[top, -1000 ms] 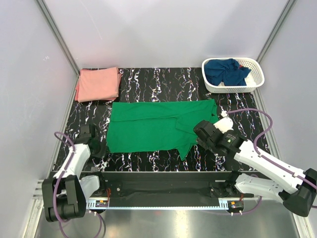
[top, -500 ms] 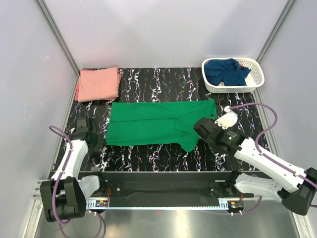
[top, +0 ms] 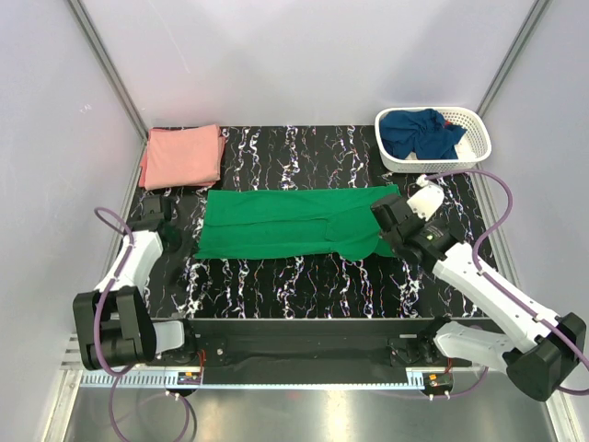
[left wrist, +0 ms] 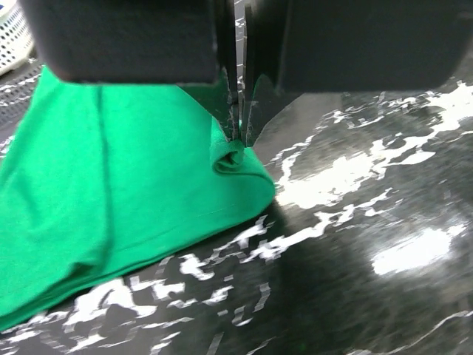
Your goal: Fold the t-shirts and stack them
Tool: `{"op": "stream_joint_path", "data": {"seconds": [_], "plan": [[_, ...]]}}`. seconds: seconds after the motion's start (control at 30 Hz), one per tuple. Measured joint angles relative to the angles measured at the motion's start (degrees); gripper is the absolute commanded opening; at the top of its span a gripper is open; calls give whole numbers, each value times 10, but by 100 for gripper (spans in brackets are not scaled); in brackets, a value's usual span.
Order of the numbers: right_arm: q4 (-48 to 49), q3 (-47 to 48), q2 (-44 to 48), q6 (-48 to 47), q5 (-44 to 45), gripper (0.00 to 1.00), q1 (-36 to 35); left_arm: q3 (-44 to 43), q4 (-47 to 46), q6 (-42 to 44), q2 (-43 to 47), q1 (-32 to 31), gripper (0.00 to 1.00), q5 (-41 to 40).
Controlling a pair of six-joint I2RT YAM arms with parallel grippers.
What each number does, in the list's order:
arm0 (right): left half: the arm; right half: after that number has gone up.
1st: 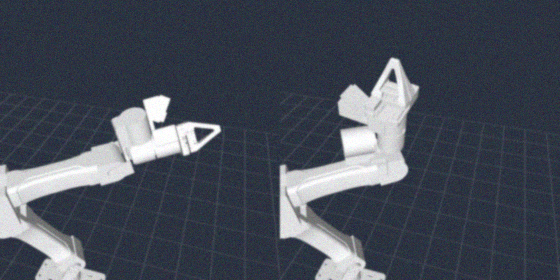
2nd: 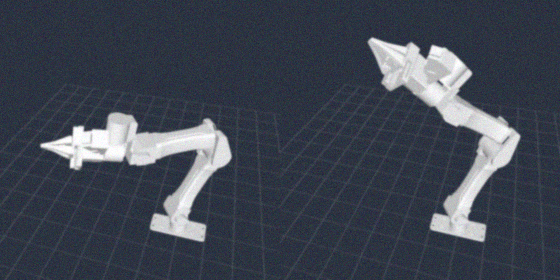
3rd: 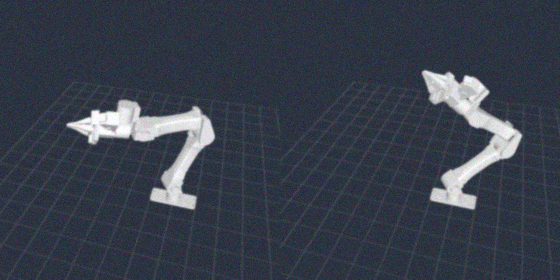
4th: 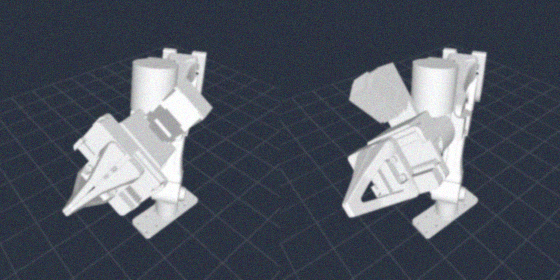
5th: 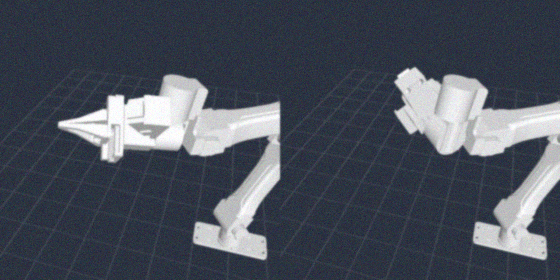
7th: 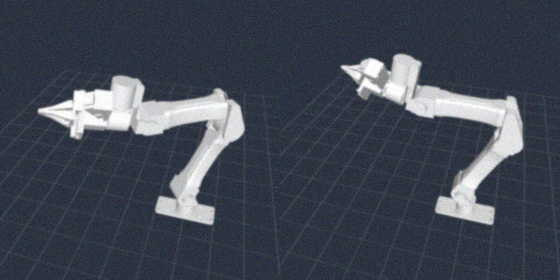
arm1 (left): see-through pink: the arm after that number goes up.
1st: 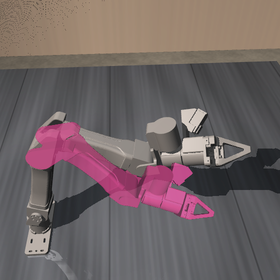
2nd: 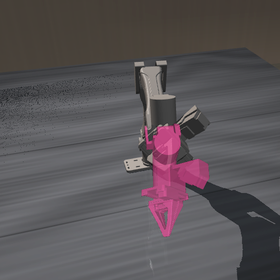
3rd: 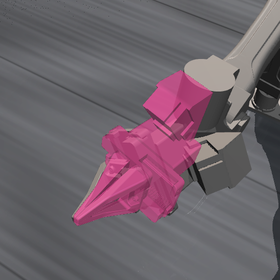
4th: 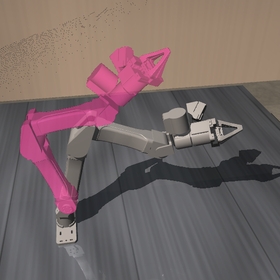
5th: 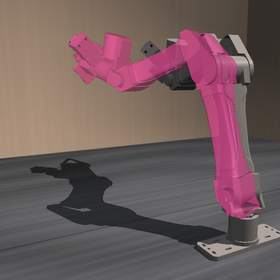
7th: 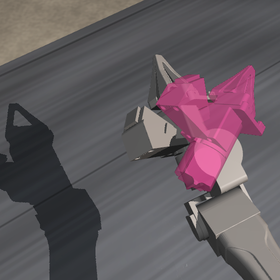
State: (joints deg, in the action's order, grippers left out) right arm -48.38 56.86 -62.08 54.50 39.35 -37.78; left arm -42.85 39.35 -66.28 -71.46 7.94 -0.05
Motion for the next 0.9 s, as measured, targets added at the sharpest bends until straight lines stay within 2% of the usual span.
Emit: {"op": "stream_joint_path", "data": {"seconds": [0.33,0.53,0.9], "plan": [[63,32,-75,-85,-37,0,50,-77,4,10,-91,0,0,7],[78,38,-101,-104,-56,0,69,-132,17,29,-167,-1,0,9],[88,45,-125,-127,-61,0,95,-183,40,37,-222,-14,0,4]]}}
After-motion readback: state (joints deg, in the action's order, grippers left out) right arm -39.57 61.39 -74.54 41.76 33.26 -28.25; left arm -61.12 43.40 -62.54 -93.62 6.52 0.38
